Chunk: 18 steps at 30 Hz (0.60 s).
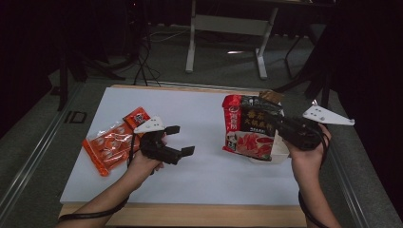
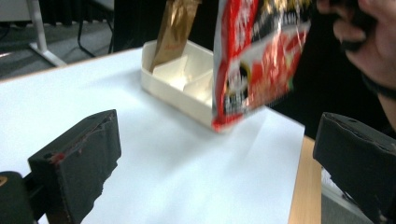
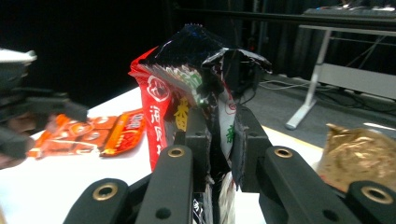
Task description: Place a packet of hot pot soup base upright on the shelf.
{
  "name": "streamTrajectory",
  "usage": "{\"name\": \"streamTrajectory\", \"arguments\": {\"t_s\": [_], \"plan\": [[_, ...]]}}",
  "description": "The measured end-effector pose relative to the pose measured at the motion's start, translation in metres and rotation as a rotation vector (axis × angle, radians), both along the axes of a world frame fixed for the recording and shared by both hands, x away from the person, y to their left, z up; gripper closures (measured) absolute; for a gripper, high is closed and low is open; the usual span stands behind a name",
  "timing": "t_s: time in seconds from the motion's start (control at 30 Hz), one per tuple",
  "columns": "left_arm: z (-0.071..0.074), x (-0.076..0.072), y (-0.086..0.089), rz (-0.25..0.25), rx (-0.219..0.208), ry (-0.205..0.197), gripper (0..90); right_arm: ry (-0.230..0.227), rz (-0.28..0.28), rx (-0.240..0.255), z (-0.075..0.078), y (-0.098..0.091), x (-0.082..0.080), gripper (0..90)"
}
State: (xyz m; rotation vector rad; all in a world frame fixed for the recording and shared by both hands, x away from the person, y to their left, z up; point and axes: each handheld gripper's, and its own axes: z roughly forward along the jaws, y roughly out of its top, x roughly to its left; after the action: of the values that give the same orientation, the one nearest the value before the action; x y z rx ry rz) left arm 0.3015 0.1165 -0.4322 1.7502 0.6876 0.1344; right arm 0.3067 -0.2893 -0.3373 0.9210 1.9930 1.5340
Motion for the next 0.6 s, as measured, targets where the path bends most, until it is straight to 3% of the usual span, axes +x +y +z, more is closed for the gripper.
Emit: {"name": "streamTrajectory", "arguments": {"t_s": [0.13,0.3,0.53,0.6], "plan": [[-0.013,-0.012,0.013,0.010,0.007,-0.011,1.2,0.001,-0.025,-0.008,0.003,-0.005,0.008,78.9],[-0.029,-0.031,0.026,0.017,0.052,-0.082,1.2,0.005,-0.063,-0.016,0.005,-0.012,0.020,78.8],[-0.049,-0.052,0.042,0.037,0.045,-0.050,1.2,0.008,-0.127,-0.039,0.009,-0.024,0.041,78.9],[-0.049,-0.052,0.042,0.037,0.045,-0.050,1.2,0.008,-0.135,-0.040,0.009,-0.026,0.044,78.9]]}}
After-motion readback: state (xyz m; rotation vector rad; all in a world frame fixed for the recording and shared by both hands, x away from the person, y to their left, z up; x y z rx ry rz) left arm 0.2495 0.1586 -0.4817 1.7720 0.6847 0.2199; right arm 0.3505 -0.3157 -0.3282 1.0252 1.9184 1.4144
